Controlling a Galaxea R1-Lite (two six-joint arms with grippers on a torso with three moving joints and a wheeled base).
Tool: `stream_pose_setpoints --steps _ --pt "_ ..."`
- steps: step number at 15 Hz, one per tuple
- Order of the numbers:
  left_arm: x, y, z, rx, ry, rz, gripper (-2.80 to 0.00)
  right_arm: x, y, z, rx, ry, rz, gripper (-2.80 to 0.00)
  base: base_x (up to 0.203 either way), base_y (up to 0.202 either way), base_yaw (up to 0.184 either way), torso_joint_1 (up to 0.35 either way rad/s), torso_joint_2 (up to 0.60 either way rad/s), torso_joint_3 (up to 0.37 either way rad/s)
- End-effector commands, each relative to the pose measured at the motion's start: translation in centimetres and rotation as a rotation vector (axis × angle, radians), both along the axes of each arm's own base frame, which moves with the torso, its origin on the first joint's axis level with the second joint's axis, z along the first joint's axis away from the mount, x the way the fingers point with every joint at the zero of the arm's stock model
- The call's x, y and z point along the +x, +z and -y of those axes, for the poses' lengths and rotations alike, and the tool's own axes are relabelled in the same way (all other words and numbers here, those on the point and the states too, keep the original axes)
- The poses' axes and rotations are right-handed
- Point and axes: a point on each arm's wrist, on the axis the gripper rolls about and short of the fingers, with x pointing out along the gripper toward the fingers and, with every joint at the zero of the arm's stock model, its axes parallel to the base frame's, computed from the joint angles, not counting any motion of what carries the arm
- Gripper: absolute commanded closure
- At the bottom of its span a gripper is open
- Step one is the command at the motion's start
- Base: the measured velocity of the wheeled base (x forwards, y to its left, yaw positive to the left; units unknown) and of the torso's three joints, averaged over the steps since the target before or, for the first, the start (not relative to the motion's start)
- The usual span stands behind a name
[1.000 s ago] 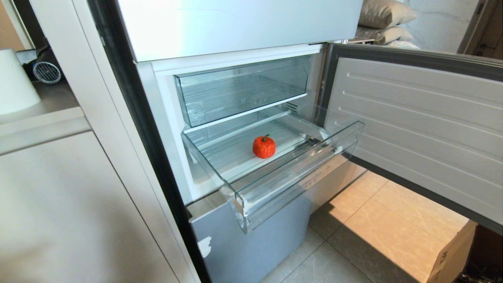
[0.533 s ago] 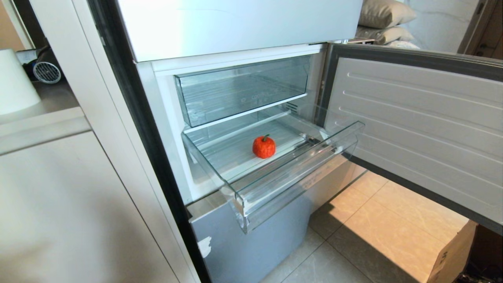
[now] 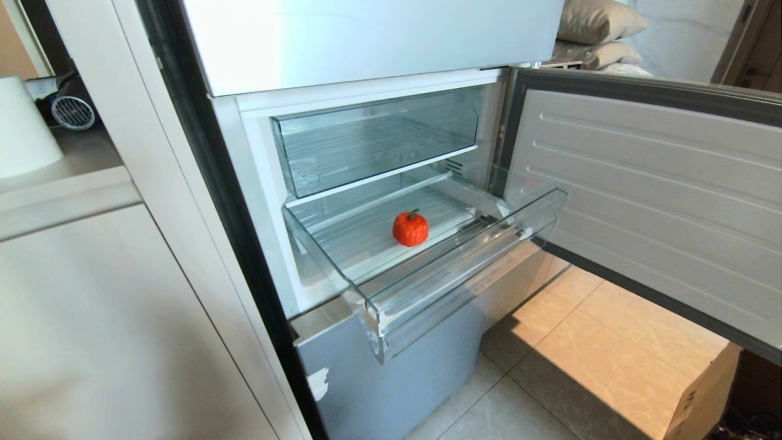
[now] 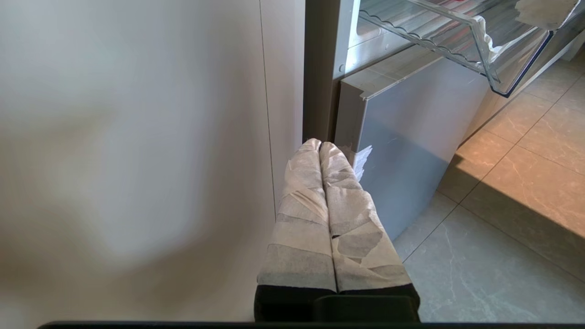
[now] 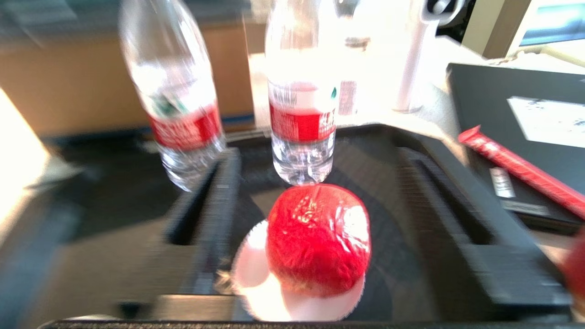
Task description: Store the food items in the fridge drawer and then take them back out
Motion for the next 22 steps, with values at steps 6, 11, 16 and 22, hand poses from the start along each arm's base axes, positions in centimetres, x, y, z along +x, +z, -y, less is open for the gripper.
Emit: stream_pose_setpoints --steps 6,11,16,22 --pt "0.0 0.0 0.0 0.0 0.0 -0.001 0.0 -4.4 10.5 -15.0 -0.154 0.003 0.193 0.0 0.0 0.0 0.0 0.0 0.0 0.0" --pt "0.0 0.0 0.0 0.0 -0.002 -0.001 0.0 -3.0 9.3 -25.2 -0.182 0.233 0.201 0.0 0.0 0.0 0.0 0.0 0.0 0.0" --pt "0.0 0.0 0.0 0.0 0.0 -0.001 0.0 -2.6 3.9 -35.9 0.019 0.852 -0.008 0.0 0.0 0.0 0.0 0.0 0.0 0.0" --pt "0.0 0.0 0.0 0.0 -0.002 -0.001 0.0 -9.1 -7.9 -39.2 -0.024 1.135 -0.227 0.0 0.0 0.0 0.0 0.0 0.0 0.0"
